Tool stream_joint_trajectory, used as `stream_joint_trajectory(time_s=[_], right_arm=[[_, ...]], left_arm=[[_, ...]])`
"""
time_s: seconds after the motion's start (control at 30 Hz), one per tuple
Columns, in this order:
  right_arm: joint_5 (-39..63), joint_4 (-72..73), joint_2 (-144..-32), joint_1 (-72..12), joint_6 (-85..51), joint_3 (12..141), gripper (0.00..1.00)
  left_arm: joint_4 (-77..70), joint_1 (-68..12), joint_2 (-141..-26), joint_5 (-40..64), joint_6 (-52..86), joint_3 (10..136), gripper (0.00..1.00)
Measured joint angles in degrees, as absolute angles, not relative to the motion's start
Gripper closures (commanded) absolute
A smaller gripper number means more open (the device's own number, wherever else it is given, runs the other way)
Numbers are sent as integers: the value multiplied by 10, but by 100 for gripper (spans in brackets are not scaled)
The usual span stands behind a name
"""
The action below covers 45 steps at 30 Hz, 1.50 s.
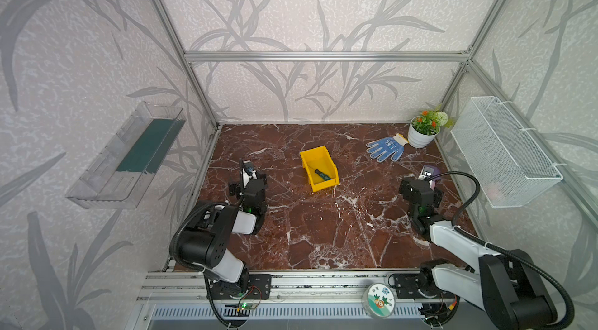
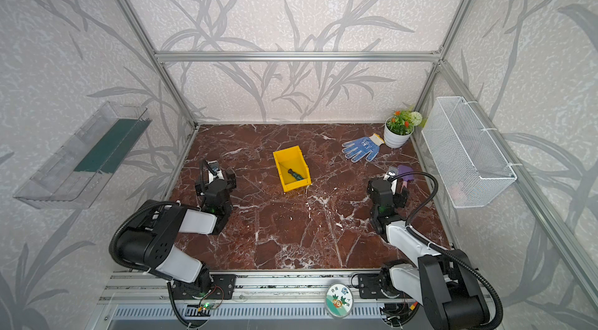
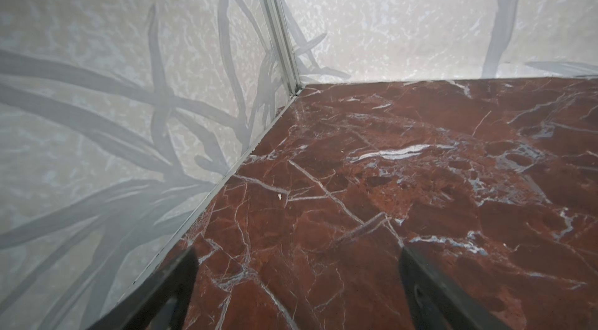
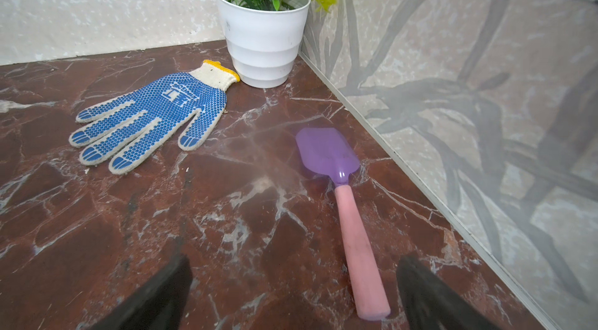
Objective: Put the screwdriver in the bin
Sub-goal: Reset both arms
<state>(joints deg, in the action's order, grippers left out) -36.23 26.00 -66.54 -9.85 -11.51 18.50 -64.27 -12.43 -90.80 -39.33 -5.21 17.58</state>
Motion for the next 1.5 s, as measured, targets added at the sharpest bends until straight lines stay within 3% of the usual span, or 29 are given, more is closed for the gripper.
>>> stream_joint_trajectory(time_s=[0.27, 0.43, 0.53, 0.8, 1.5], right_arm=[[-328, 345, -732, -102, -64, 185, 1], [-236, 539, -868, -108, 8, 161, 1], [-199, 579, -924, -112, 37, 157, 1], [-136, 563, -900, -61, 22, 204, 1], [-98, 557, -904, -63, 24, 205, 1]], left_arm=[[-717, -119, -912, -384, -54, 153, 1], [-698, -84, -905, -319, -32, 152, 1], [-658, -47, -910, -282, -13, 172, 1], [-584, -32, -906, -237, 17, 205, 1], [-575, -32, -907, -225, 22, 205, 1]])
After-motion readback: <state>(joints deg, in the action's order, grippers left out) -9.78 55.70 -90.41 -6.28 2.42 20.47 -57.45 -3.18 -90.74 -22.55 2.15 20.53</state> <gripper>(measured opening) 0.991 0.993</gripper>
